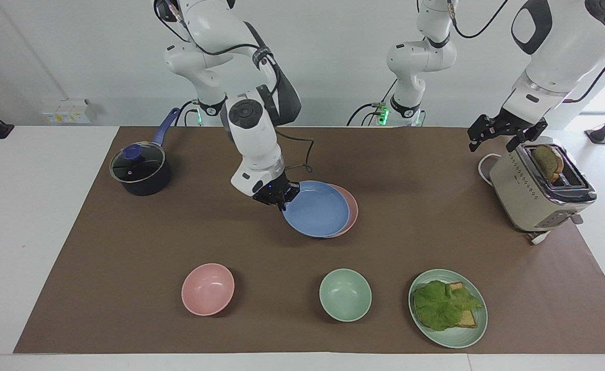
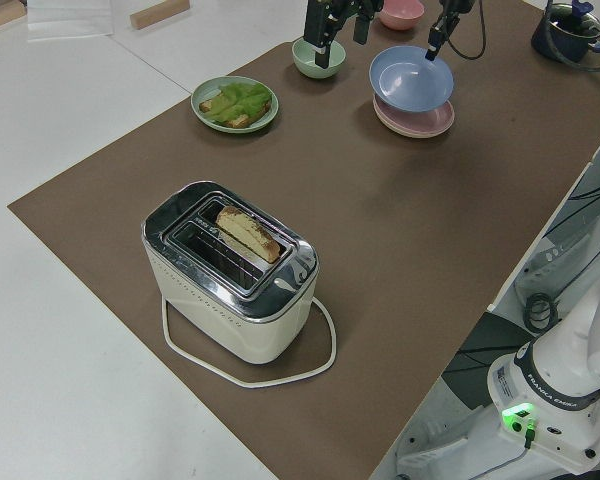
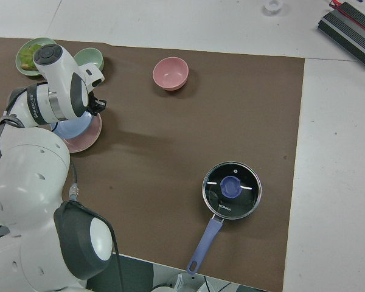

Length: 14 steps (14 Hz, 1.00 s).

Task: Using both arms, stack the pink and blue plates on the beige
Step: 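Carry the blue plate over the pink plate with the right gripper, then lower the blue plate onto the stack and open the right gripper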

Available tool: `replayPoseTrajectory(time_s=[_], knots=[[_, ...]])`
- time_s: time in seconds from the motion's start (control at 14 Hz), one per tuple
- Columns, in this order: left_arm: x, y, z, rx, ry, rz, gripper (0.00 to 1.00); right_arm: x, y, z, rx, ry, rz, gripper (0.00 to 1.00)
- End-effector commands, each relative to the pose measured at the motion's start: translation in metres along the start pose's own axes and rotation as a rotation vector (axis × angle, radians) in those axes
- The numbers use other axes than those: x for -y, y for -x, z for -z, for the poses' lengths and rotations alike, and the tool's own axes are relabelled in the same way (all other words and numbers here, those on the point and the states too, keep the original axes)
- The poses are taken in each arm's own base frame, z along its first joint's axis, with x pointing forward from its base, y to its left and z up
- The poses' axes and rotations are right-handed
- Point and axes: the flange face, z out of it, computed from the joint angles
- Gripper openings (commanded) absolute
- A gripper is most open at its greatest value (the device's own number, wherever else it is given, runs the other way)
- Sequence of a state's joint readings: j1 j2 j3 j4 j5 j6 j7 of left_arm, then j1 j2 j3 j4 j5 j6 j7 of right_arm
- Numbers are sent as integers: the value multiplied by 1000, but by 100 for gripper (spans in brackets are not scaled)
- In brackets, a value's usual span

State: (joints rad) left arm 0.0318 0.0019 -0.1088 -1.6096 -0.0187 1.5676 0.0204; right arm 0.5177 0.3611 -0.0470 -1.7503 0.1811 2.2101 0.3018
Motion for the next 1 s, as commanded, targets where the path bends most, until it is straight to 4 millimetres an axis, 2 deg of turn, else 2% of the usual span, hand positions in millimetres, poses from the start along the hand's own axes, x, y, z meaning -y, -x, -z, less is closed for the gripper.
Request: replayPoseTrajectory(time_s=[0.0, 0.36, 0.57, 0.71, 0.93], knots=[[-2, 3, 3, 4, -18, 2, 100, 3, -4, -14, -13, -12, -4, 0], [-9, 3, 3, 4, -18, -11, 100, 4, 3, -34, -13, -9, 11, 0], [-2, 3, 3, 4, -18, 2, 100, 3, 6, -41, -7, -11, 8, 0], [7, 3, 3, 4, -17, 18, 100, 2, 7, -41, -6, -11, 7, 17], [6, 3, 3, 4, -17, 16, 100, 1, 7, -41, -5, -9, 9, 37]])
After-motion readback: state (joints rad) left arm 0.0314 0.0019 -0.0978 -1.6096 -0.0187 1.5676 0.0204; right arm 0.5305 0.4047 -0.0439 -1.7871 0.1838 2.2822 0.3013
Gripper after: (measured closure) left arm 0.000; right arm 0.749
